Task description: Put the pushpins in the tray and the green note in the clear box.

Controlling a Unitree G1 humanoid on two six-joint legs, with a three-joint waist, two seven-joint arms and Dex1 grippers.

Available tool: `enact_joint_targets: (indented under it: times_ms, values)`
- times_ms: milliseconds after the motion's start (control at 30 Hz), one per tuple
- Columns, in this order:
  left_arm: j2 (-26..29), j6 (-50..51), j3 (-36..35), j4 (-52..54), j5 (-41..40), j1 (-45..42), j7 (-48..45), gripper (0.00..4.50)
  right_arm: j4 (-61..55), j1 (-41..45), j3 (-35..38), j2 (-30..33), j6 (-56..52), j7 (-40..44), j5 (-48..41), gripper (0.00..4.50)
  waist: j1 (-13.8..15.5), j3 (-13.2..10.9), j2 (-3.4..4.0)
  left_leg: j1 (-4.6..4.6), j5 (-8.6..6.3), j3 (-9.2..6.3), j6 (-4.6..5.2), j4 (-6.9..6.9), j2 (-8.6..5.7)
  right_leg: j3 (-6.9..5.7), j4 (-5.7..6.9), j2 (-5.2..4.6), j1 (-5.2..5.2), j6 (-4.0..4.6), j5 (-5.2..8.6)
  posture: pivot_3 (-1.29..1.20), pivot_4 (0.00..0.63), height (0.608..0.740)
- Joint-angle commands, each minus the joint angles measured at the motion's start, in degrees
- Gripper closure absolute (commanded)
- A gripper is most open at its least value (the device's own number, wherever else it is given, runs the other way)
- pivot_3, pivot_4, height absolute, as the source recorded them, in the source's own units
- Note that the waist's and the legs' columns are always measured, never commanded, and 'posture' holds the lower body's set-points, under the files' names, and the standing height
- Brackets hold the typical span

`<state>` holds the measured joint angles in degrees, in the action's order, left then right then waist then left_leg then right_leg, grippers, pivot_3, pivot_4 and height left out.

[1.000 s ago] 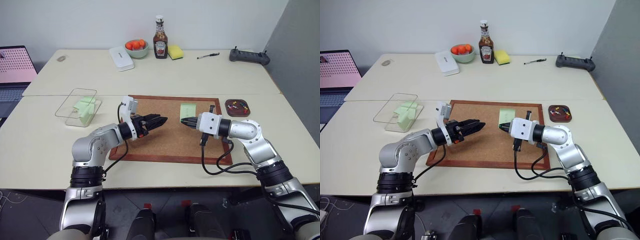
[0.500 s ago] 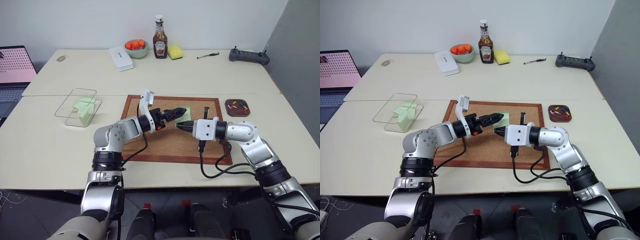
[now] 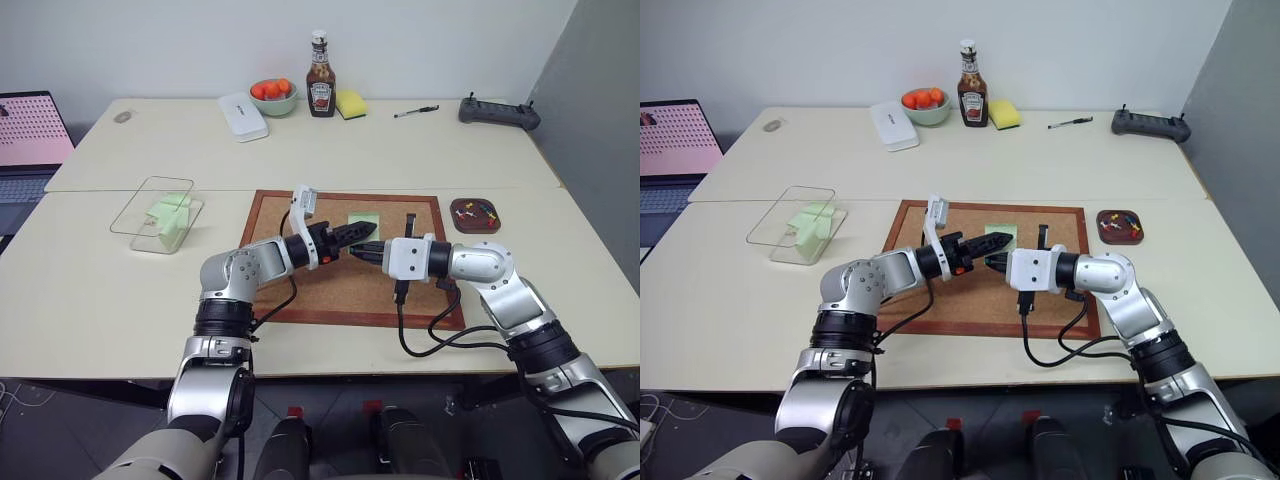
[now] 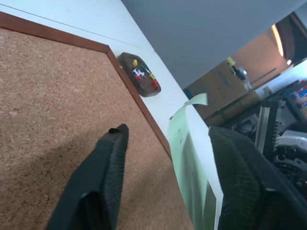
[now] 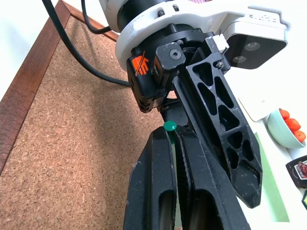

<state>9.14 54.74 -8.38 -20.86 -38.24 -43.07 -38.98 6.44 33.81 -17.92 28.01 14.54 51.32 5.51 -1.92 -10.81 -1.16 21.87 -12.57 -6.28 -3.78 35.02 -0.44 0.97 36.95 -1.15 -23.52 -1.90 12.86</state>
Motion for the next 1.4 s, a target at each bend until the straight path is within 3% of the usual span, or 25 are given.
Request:
enact_joint_targets:
  times_ms: [33, 133, 400, 1100, 1267, 1400]
  values:
    - [0.1, 0.6, -0.9, 1.5, -1.8, -0.3, -1.0, 2.62, -2.1, 1.5, 0.7, -0.4, 0.4, 0.0, -0.8, 4.5, 0.0, 0.0, 0.0, 0.0, 0.0, 0.0, 0.0, 0.0, 0.0, 0.0, 0.0, 0.0, 0.0, 0.0, 0.0, 0.0, 0.15, 0.74]
    - [0.3, 0.9, -0.6, 2.3, -1.8, 0.5, -1.5, 3.29, -2.2, 1.5, 0.8, -0.6, 0.4, -0.1, -0.9, 4.5, 0.0, 0.0, 0.0, 0.0, 0.0, 0.0, 0.0, 0.0, 0.0, 0.0, 0.0, 0.0, 0.0, 0.0, 0.0, 0.0, 0.15, 0.74]
    - [1.1, 1.2, -0.4, 3.8, -2.0, 2.0, -2.7, 4.48, -2.5, 1.6, 1.3, -1.2, 0.0, -0.2, -1.8, 4.5, 0.0, 0.0, 0.0, -0.02, 0.0, 0.01, 0.0, 0.0, 0.0, 0.01, 0.01, 0.0, 0.0, 0.0, 0.0, 0.0, 0.15, 0.74]
    - [0.3, -0.8, -2.2, 5.4, -2.7, 4.5, -1.2, 4.48, -9.0, -1.1, 6.1, -3.9, -11.2, -3.2, -9.3, 4.5, 0.0, 0.0, 0.0, -0.02, 0.0, 0.0, 0.0, 0.0, 0.01, 0.01, 0.02, 0.0, 0.0, 0.0, 0.0, 0.0, 0.15, 0.74]
    - [1.0, -1.0, -2.3, 7.8, -2.8, 5.6, -0.2, 4.48, -11.8, -3.2, 11.4, -2.4, -17.4, -7.7, -10.7, 4.5, 0.1, 0.0, 0.0, -0.01, 0.0, 0.0, 0.0, 0.02, 0.0, 0.02, 0.02, -0.01, 0.0, 0.0, 0.0, 0.0, 0.15, 0.74]
    - [1.1, -0.9, -2.8, 12.6, -3.4, 7.7, 1.3, 4.48, -9.5, -5.1, 14.6, 0.5, -18.5, -14.0, -5.3, 4.5, 0.1, 0.0, 0.0, 0.01, 0.0, 0.02, 0.0, 0.01, -0.01, 0.03, 0.0, -0.03, 0.0, 0.0, 0.0, 0.0, 0.15, 0.74]
